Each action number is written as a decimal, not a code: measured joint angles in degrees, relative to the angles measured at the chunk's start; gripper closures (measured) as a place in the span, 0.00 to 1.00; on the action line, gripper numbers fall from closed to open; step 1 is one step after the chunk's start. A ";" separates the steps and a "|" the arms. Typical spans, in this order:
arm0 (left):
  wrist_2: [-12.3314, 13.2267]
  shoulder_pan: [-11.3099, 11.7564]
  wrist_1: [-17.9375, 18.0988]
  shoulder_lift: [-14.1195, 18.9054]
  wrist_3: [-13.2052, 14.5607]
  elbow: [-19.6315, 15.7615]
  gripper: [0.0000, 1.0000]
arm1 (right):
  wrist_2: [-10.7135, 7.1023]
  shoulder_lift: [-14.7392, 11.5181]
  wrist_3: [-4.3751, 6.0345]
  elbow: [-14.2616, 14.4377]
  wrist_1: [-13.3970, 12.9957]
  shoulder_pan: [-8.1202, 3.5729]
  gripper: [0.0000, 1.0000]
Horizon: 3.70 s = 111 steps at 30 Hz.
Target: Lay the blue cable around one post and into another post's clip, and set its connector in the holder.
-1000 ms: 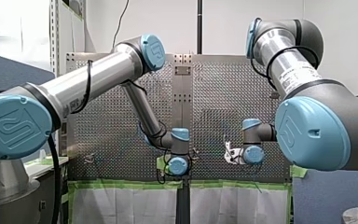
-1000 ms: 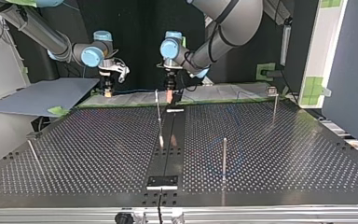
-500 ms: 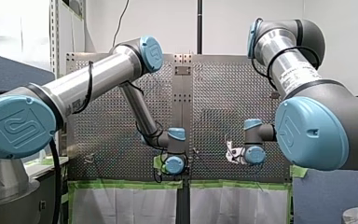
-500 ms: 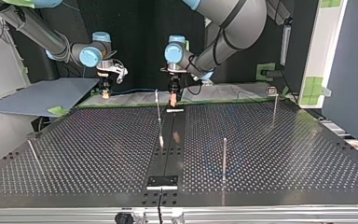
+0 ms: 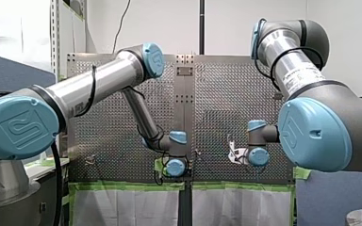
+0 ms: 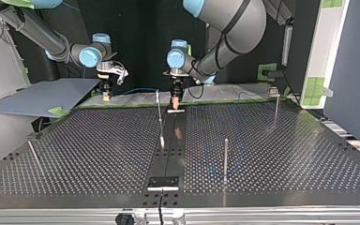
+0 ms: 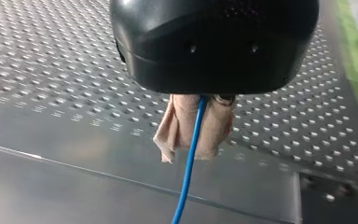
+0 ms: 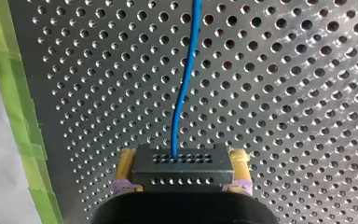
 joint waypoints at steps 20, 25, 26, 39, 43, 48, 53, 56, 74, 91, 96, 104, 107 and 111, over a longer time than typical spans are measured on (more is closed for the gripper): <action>1.74 1.47 -2.87 -1.28 -0.85 5.83 0.95 | -0.21 0.20 0.25 -1.83 -0.12 -1.46 0.87; 2.60 2.02 -3.31 -1.27 -0.75 5.85 0.95 | -0.31 0.27 0.29 -2.86 0.25 -2.06 0.87; 2.66 2.09 -3.45 -1.27 -0.70 5.85 0.95 | -0.30 0.29 0.32 -3.01 0.28 -2.22 0.87; 4.58 2.62 -5.21 -1.12 -0.14 5.86 0.80 | -0.32 0.43 0.16 -3.64 0.98 -3.54 0.87; 4.34 2.22 -7.10 -0.90 0.04 5.78 0.21 | -0.33 0.47 0.17 -3.64 1.73 -3.55 0.87; 2.29 1.74 -9.45 -0.38 0.12 4.81 0.00 | -0.33 0.49 0.32 -3.64 2.12 -3.58 0.87; 0.75 1.71 -9.47 2.05 0.23 2.24 0.00 | -0.33 0.56 0.40 -3.64 2.52 -3.55 0.87; 1.70 1.87 -8.07 3.73 0.21 0.53 0.00 | -0.36 0.57 0.55 -3.63 2.73 -3.48 0.87; 6.42 1.00 -13.38 10.36 3.68 -8.13 0.00 | -1.16 0.73 1.50 -3.63 4.59 -3.78 0.87; 3.26 0.09 -18.52 11.49 10.16 -10.70 0.00 | -1.65 0.83 1.54 -3.63 4.76 -3.78 0.87; 5.51 -0.39 -17.43 13.43 10.20 -12.05 0.00 | -1.81 0.88 1.54 -3.62 4.76 -3.78 0.87; 9.60 -0.81 -15.95 16.65 9.62 -14.27 0.00 | -1.99 1.01 1.58 -3.62 4.77 -3.78 0.87; 11.26 -1.02 -15.90 16.92 9.60 -14.45 0.00 | -2.00 1.09 1.75 -3.62 4.77 -3.79 0.87; 13.07 -1.32 -15.83 16.99 9.49 -14.49 0.00 | -2.13 1.15 1.91 -3.62 4.78 -3.83 0.87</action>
